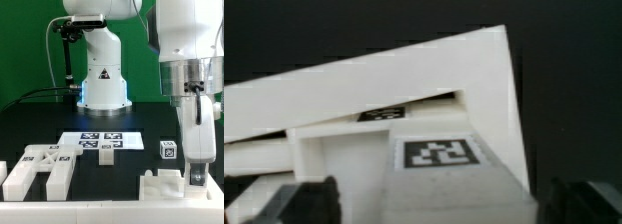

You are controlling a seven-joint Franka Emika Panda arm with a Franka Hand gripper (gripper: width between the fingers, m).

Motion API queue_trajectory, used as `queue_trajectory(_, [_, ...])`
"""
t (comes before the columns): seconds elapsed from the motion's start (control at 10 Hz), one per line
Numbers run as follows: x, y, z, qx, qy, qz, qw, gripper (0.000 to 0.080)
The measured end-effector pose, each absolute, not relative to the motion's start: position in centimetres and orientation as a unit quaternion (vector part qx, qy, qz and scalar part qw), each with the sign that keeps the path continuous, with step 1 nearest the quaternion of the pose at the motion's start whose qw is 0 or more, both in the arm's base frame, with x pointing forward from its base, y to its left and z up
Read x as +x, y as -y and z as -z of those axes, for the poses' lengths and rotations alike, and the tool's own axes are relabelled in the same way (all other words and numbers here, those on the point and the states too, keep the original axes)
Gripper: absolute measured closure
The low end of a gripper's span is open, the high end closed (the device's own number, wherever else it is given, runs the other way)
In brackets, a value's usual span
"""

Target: Assemble chair

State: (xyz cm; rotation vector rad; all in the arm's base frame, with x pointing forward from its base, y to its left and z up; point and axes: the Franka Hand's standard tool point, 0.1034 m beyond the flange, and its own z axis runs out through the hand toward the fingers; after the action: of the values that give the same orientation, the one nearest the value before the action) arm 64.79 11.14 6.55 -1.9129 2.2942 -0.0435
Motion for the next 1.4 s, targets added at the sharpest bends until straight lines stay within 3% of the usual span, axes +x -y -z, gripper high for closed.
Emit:
queue_trajectory(0.2, [63.9, -8.9, -10.0, -0.684, -0.723, 0.026, 0.091, 0.0156])
queue_trajectory(0.4, [63.4, -8.1, -11.6, -0.689, -0.718, 0.033, 0.098, 0.0151])
queue_trajectory(1.0, [62.7, -7.5, -11.0, -0.723, -0.683, 0.045, 0.098, 0.0150])
queue_trajectory(1.2, [59.0, -4.6, -9.5, -0.772, -0.627, 0.037, 0.098, 0.0150])
queue_trajectory(1.4, [58.5, -6.5, -9.1, -0.800, -0.593, 0.042, 0.084, 0.0150])
